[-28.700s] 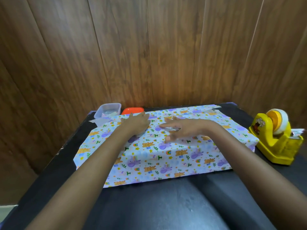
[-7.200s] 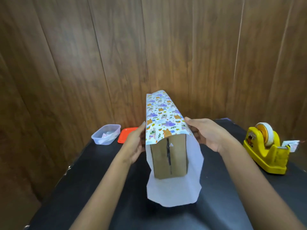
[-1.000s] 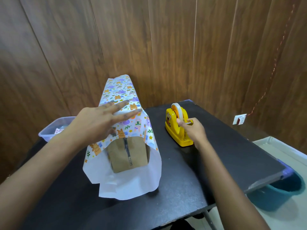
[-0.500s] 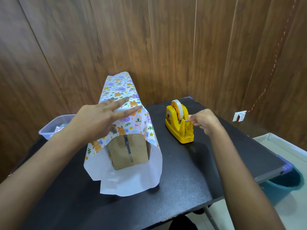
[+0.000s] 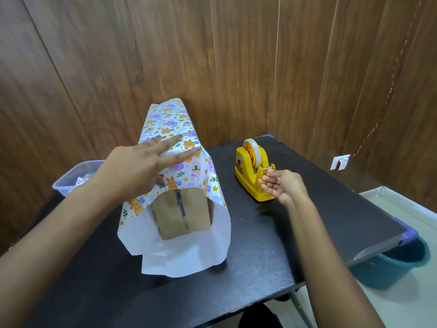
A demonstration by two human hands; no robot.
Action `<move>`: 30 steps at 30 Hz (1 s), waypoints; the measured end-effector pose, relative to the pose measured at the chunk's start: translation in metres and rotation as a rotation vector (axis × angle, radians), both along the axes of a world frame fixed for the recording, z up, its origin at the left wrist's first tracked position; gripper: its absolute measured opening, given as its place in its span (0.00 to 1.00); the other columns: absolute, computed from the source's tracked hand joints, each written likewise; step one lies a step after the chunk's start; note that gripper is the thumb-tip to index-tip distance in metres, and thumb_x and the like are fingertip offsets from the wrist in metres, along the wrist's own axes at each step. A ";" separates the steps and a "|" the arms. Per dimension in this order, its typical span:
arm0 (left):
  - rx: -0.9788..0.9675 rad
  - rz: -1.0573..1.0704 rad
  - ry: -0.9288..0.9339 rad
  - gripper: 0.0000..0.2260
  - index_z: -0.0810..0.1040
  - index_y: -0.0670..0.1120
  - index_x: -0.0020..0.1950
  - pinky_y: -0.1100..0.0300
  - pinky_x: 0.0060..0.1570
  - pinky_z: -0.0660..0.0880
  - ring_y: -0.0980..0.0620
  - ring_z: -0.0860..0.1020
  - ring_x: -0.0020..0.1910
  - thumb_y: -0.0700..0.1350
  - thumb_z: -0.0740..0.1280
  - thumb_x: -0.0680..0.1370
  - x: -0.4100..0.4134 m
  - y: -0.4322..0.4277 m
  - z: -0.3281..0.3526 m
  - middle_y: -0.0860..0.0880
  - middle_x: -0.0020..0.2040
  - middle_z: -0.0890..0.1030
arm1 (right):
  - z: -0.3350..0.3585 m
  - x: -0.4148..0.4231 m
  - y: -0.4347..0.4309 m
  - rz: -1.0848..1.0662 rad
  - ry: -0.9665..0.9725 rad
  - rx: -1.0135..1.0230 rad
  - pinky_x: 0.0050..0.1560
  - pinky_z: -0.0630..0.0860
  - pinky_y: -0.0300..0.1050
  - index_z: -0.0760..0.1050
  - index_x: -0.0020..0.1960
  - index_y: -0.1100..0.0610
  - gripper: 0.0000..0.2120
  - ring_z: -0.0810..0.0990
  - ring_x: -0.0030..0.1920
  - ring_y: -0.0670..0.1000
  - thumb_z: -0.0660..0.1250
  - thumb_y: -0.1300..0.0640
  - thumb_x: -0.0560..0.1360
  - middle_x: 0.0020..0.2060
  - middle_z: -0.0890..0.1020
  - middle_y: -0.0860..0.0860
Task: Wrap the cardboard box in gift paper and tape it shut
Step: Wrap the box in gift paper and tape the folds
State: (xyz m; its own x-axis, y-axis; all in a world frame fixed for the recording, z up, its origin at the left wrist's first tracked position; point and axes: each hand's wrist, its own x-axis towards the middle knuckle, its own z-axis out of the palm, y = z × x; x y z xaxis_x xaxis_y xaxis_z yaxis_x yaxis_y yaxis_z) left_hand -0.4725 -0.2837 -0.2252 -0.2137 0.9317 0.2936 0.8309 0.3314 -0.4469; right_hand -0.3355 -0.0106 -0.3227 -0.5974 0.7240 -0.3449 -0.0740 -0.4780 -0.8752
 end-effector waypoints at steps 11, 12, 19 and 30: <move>0.035 -0.007 -0.018 0.50 0.28 0.74 0.64 0.58 0.33 0.77 0.48 0.69 0.69 0.50 0.72 0.72 0.001 0.000 0.002 0.56 0.76 0.57 | 0.010 0.021 -0.040 0.031 0.355 -0.014 0.33 0.79 0.38 0.71 0.39 0.62 0.10 0.77 0.34 0.51 0.58 0.66 0.79 0.32 0.74 0.55; 0.034 -0.009 -0.012 0.50 0.28 0.74 0.64 0.58 0.34 0.76 0.48 0.69 0.70 0.50 0.71 0.73 0.001 0.001 0.003 0.56 0.76 0.57 | 0.028 0.026 -0.050 0.064 0.348 0.168 0.28 0.76 0.37 0.72 0.39 0.61 0.10 0.76 0.31 0.49 0.59 0.65 0.79 0.31 0.73 0.53; 0.016 0.036 0.017 0.45 0.31 0.72 0.66 0.57 0.39 0.75 0.49 0.64 0.72 0.50 0.68 0.75 0.008 0.001 0.007 0.57 0.77 0.51 | 0.075 0.036 -0.151 0.367 0.301 0.709 0.24 0.71 0.37 0.74 0.38 0.59 0.10 0.72 0.23 0.46 0.62 0.69 0.76 0.26 0.72 0.53; -0.042 0.102 0.068 0.40 0.38 0.68 0.72 0.57 0.38 0.70 0.48 0.61 0.73 0.50 0.66 0.77 0.013 0.002 0.009 0.55 0.78 0.50 | -0.011 -0.053 -0.203 -0.049 0.136 0.843 0.45 0.77 0.56 0.71 0.43 0.53 0.05 0.79 0.42 0.52 0.65 0.61 0.74 0.36 0.79 0.48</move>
